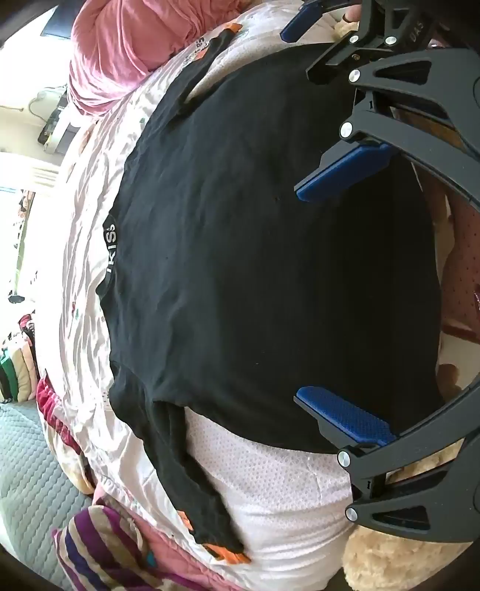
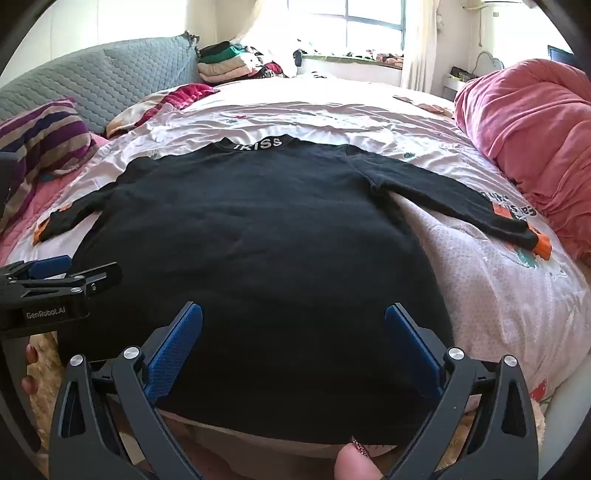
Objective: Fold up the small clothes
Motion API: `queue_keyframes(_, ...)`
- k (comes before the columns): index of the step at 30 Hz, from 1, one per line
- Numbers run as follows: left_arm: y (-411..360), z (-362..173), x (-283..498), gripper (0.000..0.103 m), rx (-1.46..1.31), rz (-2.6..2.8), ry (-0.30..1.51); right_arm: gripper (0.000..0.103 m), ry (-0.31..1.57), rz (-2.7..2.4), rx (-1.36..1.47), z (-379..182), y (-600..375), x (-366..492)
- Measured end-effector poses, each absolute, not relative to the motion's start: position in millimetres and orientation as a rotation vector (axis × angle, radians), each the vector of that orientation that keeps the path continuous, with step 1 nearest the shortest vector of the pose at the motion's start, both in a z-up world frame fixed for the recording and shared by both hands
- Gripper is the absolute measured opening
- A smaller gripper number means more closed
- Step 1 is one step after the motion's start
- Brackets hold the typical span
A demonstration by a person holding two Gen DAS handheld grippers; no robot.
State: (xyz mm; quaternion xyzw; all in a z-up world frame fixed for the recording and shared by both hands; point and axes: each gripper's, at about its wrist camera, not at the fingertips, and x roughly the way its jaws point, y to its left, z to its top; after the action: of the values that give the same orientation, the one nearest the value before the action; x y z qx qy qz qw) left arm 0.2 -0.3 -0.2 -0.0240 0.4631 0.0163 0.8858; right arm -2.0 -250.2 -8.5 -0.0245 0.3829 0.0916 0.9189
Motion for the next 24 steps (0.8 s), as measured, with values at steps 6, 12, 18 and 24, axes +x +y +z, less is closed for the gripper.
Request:
queue_keyframes(6, 0.7, 6.1, 2.2, 0.094, -0.074, 0.031, 0.956, 0.099, 0.799, 0.188, -0.029, -3.3, -248.1, 0.9)
queue_keyframes(12, 3.2, 4.7, 1.3, 0.094, -0.078, 0.023, 0.954, 0.099, 0.798, 0.181, -0.034, -2.7, -248.3, 1.7)
queue_keyframes(18, 5.7, 4.4, 1.5, 0.094, -0.082, 0.018, 0.953, 0.099, 0.799, 0.178, -0.034, -2.3, -249.9, 2.0)
queue_keyframes(24, 6.4, 5.8, -0.7, 0.094, -0.082, 0.012, 0.948, 0.099, 0.802, 0.175, -0.032, -2.1, -250.1, 1.8)
